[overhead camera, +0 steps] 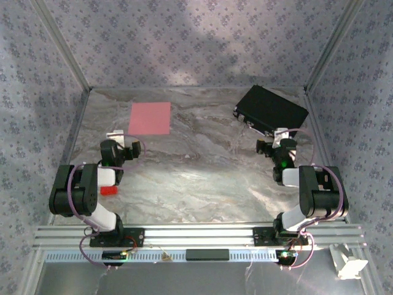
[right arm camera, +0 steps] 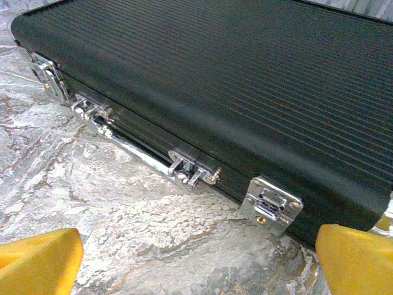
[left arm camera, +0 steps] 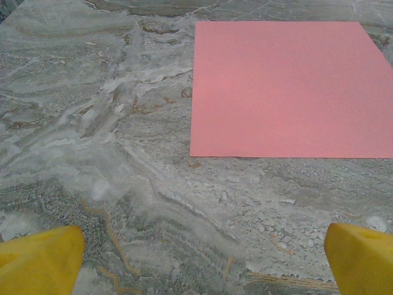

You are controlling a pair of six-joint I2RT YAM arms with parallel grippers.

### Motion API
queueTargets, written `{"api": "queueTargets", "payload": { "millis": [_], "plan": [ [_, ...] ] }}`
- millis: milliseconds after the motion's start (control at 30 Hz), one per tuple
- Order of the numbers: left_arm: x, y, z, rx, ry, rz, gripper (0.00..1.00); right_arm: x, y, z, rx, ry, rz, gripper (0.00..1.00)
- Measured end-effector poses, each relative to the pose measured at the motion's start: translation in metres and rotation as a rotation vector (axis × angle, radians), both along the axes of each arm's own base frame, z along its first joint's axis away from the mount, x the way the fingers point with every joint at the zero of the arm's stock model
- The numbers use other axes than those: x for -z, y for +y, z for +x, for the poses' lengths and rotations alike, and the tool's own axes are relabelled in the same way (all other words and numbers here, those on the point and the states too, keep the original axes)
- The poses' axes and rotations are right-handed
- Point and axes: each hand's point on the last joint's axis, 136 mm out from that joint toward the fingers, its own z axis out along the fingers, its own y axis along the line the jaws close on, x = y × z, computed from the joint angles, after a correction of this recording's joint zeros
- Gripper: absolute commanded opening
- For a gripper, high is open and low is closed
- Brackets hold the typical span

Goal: Fold a paper plane with a square sheet of paper (pick it up from the middle)
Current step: Move the square sheet of paper to the center of the table.

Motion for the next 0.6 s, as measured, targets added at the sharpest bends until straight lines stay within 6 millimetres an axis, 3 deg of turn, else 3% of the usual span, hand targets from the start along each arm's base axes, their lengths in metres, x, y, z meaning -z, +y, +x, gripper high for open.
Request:
{"api": "queueTargets", "payload": {
  "millis": [600],
  "plan": [
    [-0.0075, -0.0016, 0.0001, 0.015, -0.015, -0.009, 1.00, -0.0016, 0.0077, 0.0007, -0.003, -0.007, -0.019, 0.99]
  ]
}}
